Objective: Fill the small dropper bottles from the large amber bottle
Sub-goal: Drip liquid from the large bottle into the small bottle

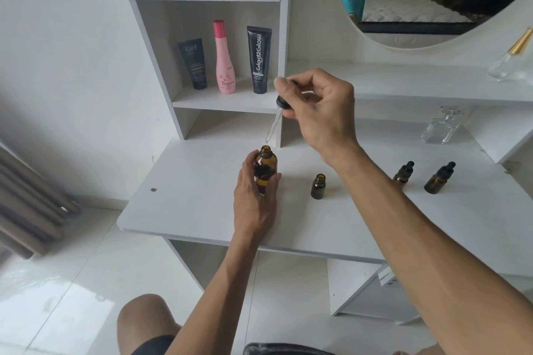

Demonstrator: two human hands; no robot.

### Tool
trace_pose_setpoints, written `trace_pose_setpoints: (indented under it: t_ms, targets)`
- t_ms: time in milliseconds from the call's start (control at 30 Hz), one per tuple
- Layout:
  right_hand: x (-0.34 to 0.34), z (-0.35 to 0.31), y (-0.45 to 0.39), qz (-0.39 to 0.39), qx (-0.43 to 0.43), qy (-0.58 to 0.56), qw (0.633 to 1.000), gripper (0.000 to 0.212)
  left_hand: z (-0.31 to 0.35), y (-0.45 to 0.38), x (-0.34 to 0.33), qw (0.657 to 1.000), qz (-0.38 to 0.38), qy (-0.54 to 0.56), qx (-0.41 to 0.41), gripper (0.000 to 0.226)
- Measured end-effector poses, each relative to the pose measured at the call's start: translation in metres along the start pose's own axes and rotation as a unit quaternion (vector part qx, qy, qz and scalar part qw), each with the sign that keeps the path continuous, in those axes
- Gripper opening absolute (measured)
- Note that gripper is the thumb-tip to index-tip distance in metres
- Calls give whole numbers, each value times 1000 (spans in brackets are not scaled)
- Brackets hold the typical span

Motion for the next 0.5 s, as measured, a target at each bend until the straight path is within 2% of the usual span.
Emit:
trace_pose_setpoints:
  t_ms: [333, 500]
  targets:
    - [-12, 13, 0, -13, -4, 42, 999, 14, 0, 0, 0, 1000, -5, -3, 1, 52]
    - [-27, 25, 3, -56, 5, 90, 994, 17, 0, 0, 0, 1000, -3, -2, 1, 52]
Point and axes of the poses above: each hand's wrist, its own y-axis away from the middle knuckle, its own x-axis out of the back of the hand, z = x × y, the point moved 9 cm from there along -y, towards the middle knuckle, and after that the axes turned 7 degrees about y, right-handed, at the moved point
